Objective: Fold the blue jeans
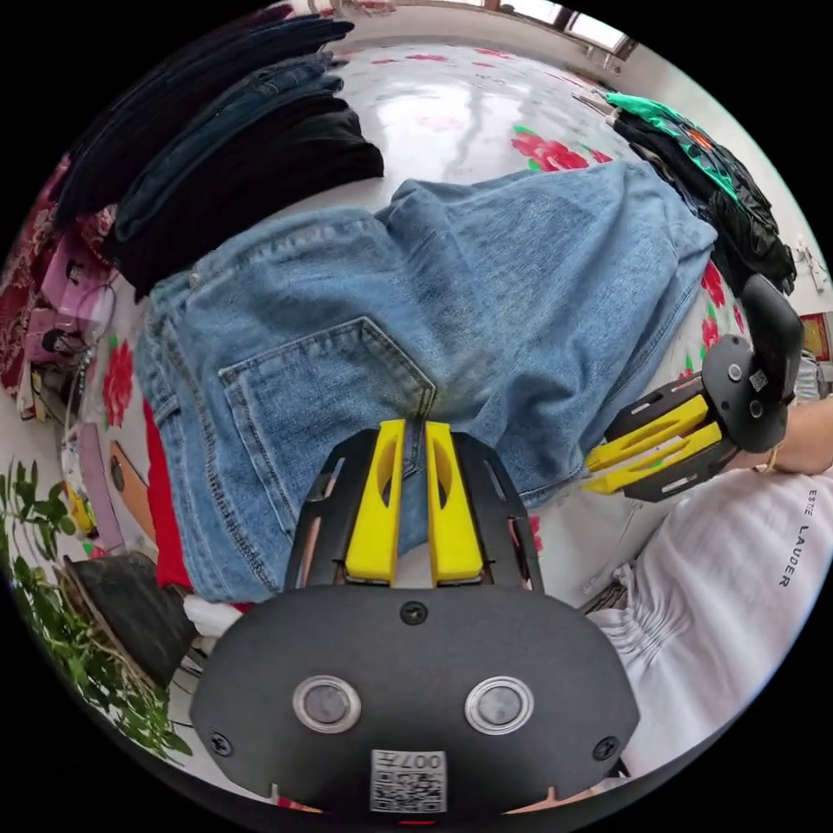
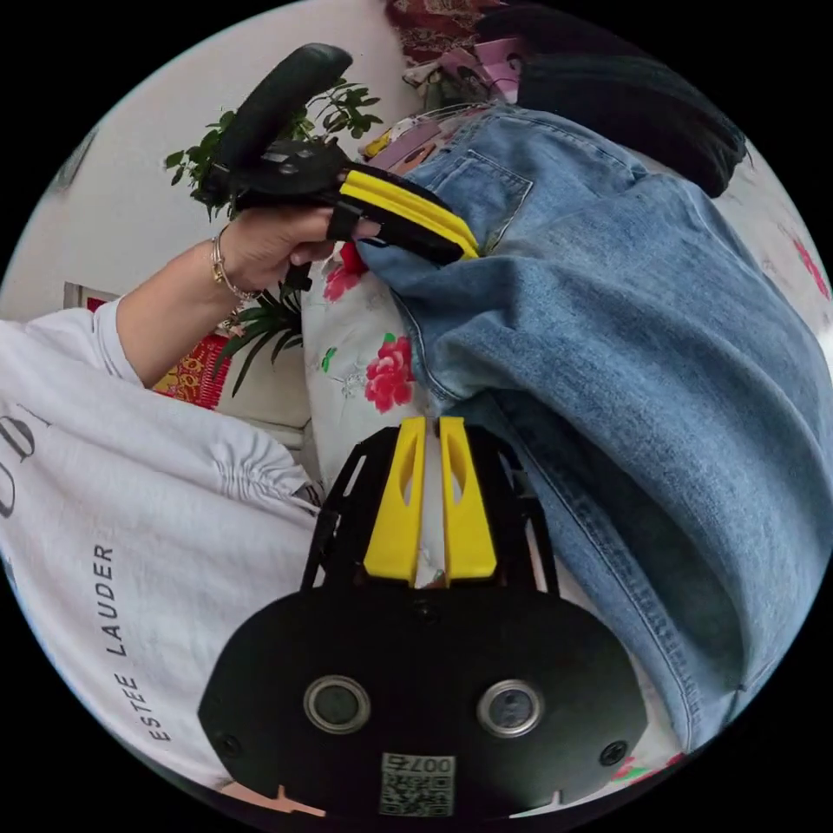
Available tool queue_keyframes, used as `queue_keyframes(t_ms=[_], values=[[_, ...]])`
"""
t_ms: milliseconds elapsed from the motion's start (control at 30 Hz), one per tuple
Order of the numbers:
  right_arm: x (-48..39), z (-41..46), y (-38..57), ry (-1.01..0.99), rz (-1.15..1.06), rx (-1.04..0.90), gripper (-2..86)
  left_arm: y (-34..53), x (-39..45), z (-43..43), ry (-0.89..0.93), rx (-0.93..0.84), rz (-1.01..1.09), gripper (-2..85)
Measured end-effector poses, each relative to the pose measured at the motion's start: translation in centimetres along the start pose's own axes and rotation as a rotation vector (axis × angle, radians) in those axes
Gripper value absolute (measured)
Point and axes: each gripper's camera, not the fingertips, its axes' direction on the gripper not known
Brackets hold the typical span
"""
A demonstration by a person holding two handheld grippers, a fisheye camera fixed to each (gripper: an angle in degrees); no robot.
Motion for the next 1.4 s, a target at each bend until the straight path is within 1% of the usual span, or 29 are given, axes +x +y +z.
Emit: queue_keyframes(t_ms=[33,100,167,200,267,300,333,367,400,433,467,500,567,667,700,733,800,833,900,933,1033,1067,1100,1133,1167,1200,1267,1333,1400], values=[[0.2,-0.9,1.1,-0.049,0.001,-0.014,2.5,0.2,0.7,-0.8,-0.020,0.026,0.011,5.3],[0.8,-3.1,3.5,-0.058,0.030,0.019,3.6,1.1,4.6,-4.0,-0.052,0.157,0.094,5.6],[3.2,-8.4,8.4,-0.006,0.172,0.180,4.9,1.6,7.9,-5.4,-0.044,0.229,0.166,5.7],[4.2,-9.9,9.9,0.015,0.227,0.225,5.3,1.6,10.0,-5.4,-0.034,0.236,0.221,5.7],[8.7,-16.8,17.5,0.149,0.518,0.434,6.4,1.5,12.5,-4.2,-0.062,0.196,0.277,5.5],[9.9,-18.6,19.9,0.190,0.605,0.493,6.6,1.2,13.8,-2.8,-0.083,0.133,0.295,4.8],[11.9,-22.2,24.8,0.282,0.807,0.610,7.2,1.0,14.2,-2.1,-0.093,0.099,0.299,4.5],[13.3,-25.5,29.7,0.376,0.997,0.720,7.7,0.7,14.8,-0.6,-0.123,0.024,0.288,2.3],[13.7,-27.0,31.9,0.421,1.070,0.763,7.8,0.3,15.2,0.3,-0.128,-0.022,0.267,0.7],[14.5,-29.5,35.7,0.499,1.177,0.823,7.9,0.1,15.3,0.6,-0.125,-0.031,0.254,0.3],[15.5,-31.5,38.8,0.528,1.252,0.858,7.8,-0.2,15.4,0.7,-0.127,-0.049,0.249,-0.3],[16.0,-32.3,40.0,0.522,1.275,0.870,7.7,-0.6,15.4,0.5,-0.129,-0.062,0.260,-0.7],[18.4,-34.6,43.8,0.447,1.326,0.884,7.0,-0.7,15.1,-0.2,-0.131,-0.052,0.257,-0.8],[20.9,-35.5,46.9,0.333,1.367,0.828,5.3,-0.2,14.0,-1.8,-0.100,-0.015,0.238,-0.9],[20.9,-35.8,47.5,0.344,1.375,0.829,4.5,0.2,13.5,-2.6,-0.077,0.005,0.225,-0.9],[20.4,-36.7,48.7,0.326,1.350,0.838,2.9,0.5,13.2,-3.1,-0.065,0.020,0.220,-0.9],[18.2,-38.7,51.1,0.261,1.222,0.987,1.8,1.6,12.0,-5.3,-0.037,0.091,0.186,-0.9],[16.0,-39.9,52.9,0.231,1.116,1.081,1.5,1.8,11.7,-5.9,-0.027,0.113,0.179,-0.9],[12.6,-40.9,55.6,0.279,1.035,1.145,1.4,2.8,11.1,-6.8,-0.001,0.155,0.167,-0.9],[10.9,-41.0,57.8,0.308,1.039,1.162,1.7,2.9,11.1,-6.5,0.007,0.148,0.172,-0.9],[10.6,-39.1,63.1,0.233,1.127,1.158,3.9,3.1,11.6,-2.7,0.050,0.049,0.185,-0.8],[11.4,-38.2,64.9,0.181,1.208,1.128,5.2,3.0,11.8,-0.4,0.085,-0.020,0.181,-0.6],[11.7,-37.8,65.7,0.154,1.240,1.117,5.8,2.9,12.1,1.6,0.141,-0.090,0.188,-0.3],[12.0,-37.1,67.1,0.102,1.285,1.126,6.8,2.9,12.3,2.0,0.141,-0.101,0.191,-0.4],[11.6,-36.6,68.1,0.071,1.305,1.173,7.4,3.0,12.7,2.1,0.103,-0.095,0.222,-0.7],[11.3,-36.4,68.4,0.065,1.302,1.198,7.6,3.2,13.1,2.1,0.047,-0.101,0.266,-0.8],[10.9,-36.1,68.4,0.079,1.301,1.220,7.7,3.6,13.2,2.1,0.019,-0.106,0.298,-0.8],[10.9,-36.3,68.2,0.097,1.321,1.240,6.8,4.1,12.5,1.9,0.037,-0.095,0.285,-0.8],[11.5,-36.7,68.3,0.038,1.328,1.256,4.9,4.9,10.6,1.4,0.097,-0.065,0.206,-0.5]])
